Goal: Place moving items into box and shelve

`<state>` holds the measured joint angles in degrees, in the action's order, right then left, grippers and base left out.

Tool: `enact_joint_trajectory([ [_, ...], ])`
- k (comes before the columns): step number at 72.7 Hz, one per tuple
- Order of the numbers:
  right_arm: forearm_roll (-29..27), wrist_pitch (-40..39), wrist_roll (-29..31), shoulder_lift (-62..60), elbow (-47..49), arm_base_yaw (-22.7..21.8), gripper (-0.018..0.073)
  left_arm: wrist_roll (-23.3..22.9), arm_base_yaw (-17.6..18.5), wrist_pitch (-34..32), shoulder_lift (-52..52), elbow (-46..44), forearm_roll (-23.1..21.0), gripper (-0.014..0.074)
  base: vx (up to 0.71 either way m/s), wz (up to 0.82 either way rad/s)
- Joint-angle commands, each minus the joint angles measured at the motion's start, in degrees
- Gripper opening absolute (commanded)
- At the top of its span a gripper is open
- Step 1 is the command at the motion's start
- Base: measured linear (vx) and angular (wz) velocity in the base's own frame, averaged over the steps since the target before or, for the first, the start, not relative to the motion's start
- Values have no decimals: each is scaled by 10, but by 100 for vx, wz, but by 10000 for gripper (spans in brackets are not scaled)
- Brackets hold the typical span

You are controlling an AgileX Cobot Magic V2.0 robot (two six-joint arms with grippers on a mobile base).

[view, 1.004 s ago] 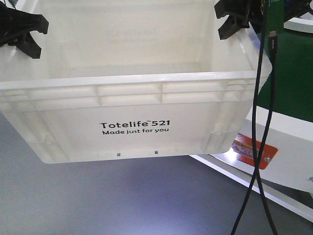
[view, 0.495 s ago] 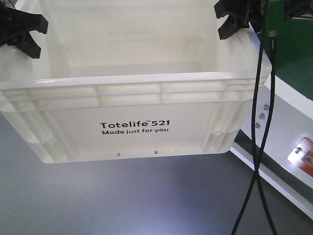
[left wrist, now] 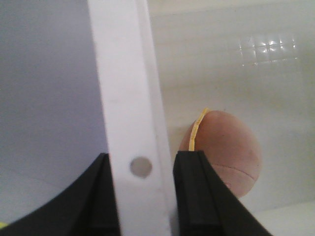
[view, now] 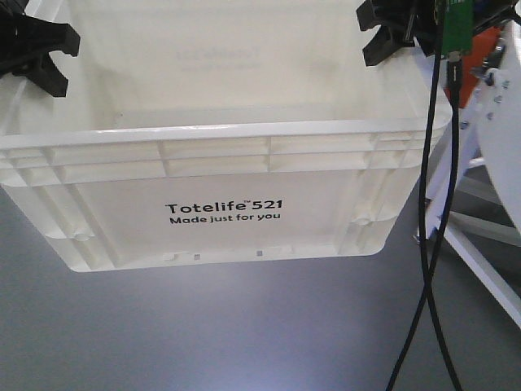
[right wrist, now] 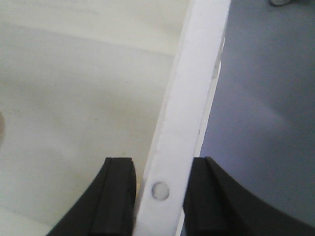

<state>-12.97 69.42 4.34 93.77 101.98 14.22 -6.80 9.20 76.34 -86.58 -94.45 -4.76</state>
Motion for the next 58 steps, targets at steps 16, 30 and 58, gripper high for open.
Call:
enact_joint_trajectory([
  [16, -101, -54, 18, -35, 23, 9, -4, 10, 10, -75, 30, -22, -87, -3, -6, 76],
  [30, -101, -54, 18, -35, 23, 9, -4, 10, 10, -75, 30, -22, -87, -3, -3, 82],
  [58, -99, -54, 18, -35, 23, 9, -4, 10, 10, -73, 31, -22, -89, -3, 2, 88],
])
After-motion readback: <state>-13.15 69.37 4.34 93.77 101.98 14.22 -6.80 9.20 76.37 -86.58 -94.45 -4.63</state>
